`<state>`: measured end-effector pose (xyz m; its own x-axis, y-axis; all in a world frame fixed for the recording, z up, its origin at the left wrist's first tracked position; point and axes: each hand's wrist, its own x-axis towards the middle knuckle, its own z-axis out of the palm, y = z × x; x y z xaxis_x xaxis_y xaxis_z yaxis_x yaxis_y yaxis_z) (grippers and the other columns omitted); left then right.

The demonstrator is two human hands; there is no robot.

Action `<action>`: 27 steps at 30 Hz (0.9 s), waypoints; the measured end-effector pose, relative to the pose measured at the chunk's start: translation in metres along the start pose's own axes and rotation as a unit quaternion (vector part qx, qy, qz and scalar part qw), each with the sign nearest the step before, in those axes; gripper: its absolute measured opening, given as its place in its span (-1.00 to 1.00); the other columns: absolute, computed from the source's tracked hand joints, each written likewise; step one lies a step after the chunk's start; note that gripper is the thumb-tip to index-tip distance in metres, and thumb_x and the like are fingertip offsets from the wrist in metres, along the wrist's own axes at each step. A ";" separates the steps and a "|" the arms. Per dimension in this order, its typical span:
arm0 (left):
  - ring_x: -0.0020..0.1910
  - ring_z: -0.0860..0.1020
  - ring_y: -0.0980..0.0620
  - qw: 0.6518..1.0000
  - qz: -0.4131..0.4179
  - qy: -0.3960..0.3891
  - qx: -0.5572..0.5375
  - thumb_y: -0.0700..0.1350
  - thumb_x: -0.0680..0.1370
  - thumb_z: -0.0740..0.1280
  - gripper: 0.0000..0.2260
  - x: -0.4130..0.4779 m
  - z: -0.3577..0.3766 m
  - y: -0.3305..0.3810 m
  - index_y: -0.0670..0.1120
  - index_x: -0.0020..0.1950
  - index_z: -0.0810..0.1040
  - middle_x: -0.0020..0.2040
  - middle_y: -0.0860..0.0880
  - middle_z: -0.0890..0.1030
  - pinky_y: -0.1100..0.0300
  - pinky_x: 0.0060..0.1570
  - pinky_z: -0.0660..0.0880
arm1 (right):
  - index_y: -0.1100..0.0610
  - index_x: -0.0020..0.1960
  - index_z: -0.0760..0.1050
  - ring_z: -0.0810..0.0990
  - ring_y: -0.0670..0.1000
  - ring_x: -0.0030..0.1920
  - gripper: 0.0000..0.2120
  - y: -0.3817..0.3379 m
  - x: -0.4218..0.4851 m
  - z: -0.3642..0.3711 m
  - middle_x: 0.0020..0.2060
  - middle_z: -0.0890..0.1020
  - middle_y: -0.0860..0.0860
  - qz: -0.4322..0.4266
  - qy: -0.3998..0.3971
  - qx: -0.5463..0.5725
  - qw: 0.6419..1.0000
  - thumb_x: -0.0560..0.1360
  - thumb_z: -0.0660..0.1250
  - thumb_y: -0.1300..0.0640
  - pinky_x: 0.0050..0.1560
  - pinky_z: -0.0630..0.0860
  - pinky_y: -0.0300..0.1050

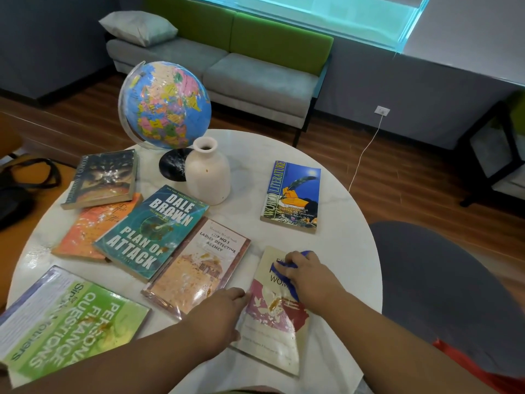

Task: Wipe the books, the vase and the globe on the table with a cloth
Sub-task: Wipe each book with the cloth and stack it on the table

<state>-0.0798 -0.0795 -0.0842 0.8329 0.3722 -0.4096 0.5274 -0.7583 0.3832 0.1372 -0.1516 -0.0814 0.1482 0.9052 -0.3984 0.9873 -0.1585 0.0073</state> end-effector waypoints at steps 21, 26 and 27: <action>0.44 0.25 0.00 1.000 0.004 -0.012 0.010 -0.05 0.53 0.36 -0.28 0.003 0.001 -0.002 -0.02 0.58 0.04 0.51 0.02 0.20 0.16 0.38 0.28 | -0.19 0.50 0.17 0.22 0.12 0.32 -0.39 -0.004 0.013 -0.011 0.40 0.22 -0.03 -0.084 -0.016 -0.034 0.996 0.54 0.27 0.19 0.24 0.39 0.02; 0.43 0.25 0.02 1.000 0.002 -0.004 0.004 -0.06 0.53 0.36 -0.29 0.002 0.001 -0.002 -0.01 0.58 0.05 0.50 0.04 0.22 0.19 0.37 0.27 | -0.17 0.49 0.19 0.26 0.13 0.29 -0.41 0.011 0.001 -0.005 0.37 0.23 -0.02 -0.022 -0.006 -0.021 1.000 0.54 0.29 0.15 0.20 0.44 -0.02; 0.44 0.25 0.02 1.000 0.002 -0.003 0.004 -0.07 0.53 0.36 -0.29 0.002 0.002 -0.002 -0.02 0.58 0.05 0.50 0.03 0.21 0.19 0.38 0.26 | -0.17 0.50 0.18 0.26 0.13 0.28 -0.41 0.009 -0.001 -0.003 0.37 0.23 -0.02 -0.032 -0.010 -0.020 0.999 0.55 0.27 0.16 0.20 0.44 -0.01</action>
<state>-0.0791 -0.0781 -0.0870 0.8341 0.3654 -0.4131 0.5224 -0.7637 0.3792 0.1460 -0.1530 -0.0783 0.0840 0.9045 -0.4182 0.9963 -0.0844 0.0174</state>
